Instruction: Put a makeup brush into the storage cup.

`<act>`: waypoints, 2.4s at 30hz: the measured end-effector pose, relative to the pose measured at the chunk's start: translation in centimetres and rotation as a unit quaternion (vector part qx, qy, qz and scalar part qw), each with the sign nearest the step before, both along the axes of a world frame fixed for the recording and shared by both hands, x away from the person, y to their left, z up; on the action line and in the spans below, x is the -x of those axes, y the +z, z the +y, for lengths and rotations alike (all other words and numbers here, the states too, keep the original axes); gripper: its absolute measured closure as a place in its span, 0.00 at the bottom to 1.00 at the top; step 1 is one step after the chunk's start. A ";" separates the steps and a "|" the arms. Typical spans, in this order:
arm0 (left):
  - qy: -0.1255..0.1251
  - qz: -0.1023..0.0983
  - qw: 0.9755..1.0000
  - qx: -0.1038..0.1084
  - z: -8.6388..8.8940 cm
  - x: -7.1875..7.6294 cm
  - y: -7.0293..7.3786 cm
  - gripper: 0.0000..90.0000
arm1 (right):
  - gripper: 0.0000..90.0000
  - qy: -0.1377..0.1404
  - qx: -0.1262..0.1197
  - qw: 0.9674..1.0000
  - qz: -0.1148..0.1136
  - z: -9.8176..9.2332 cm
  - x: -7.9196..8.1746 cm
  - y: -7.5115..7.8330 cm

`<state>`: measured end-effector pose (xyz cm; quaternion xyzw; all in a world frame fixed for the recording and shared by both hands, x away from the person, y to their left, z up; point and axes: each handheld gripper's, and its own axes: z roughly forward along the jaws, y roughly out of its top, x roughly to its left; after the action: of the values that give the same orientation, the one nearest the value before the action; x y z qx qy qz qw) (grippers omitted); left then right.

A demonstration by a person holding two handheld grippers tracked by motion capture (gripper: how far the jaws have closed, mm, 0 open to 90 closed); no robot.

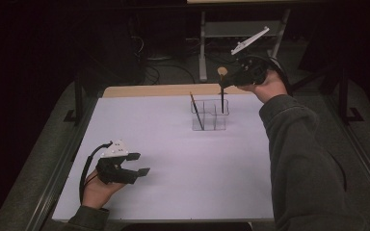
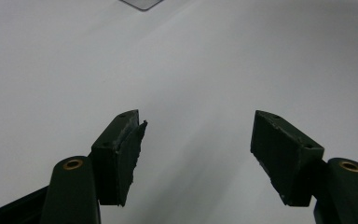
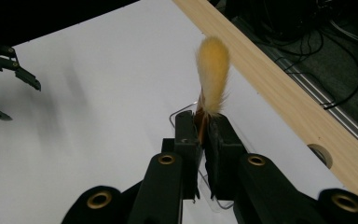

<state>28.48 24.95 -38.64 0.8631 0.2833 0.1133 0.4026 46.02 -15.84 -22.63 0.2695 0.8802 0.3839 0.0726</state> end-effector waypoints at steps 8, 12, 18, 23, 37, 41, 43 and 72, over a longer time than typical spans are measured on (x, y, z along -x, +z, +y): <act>0.004 0.003 1.000 0.003 0.2 0.0 0.0 0.36 | 0.92 -0.010 -0.010 1.000 -0.002 -0.3 -0.9 0.5; 0.002 0.000 1.000 0.001 0.3 -0.1 0.1 0.36 | 0.92 -0.010 -0.008 1.000 -0.003 -0.3 -1.2 0.5; 0.005 0.000 1.000 0.003 0.5 -0.1 0.1 0.36 | 0.92 -0.011 -0.004 1.000 -0.003 0.1 -1.8 0.7; 0.007 -0.002 1.000 0.005 0.6 -0.2 0.1 0.36 | 0.92 -0.011 -0.001 1.000 0.002 0.6 -2.4 0.8; 0.007 -0.005 1.000 0.005 0.9 -0.2 0.3 0.36 | 0.92 -0.017 0.011 1.000 0.005 1.5 -3.4 0.1; 0.010 -0.006 1.000 0.008 1.1 -0.2 0.3 0.36 | 0.92 -0.021 0.012 1.000 0.006 1.7 -3.8 -0.3; 0.013 -0.005 1.000 0.011 1.1 -0.2 0.3 0.36 | 0.92 -0.022 0.013 1.000 0.004 1.8 -4.0 -0.6; 0.010 -0.008 1.000 0.008 0.9 -0.1 0.4 0.35 | 0.92 -0.027 0.020 0.999 0.013 3.7 -5.1 -2.9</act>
<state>28.59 25.89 -38.29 0.8560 0.2897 0.1224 0.4102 51.14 -12.17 -25.58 0.2964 0.8810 0.3607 0.0767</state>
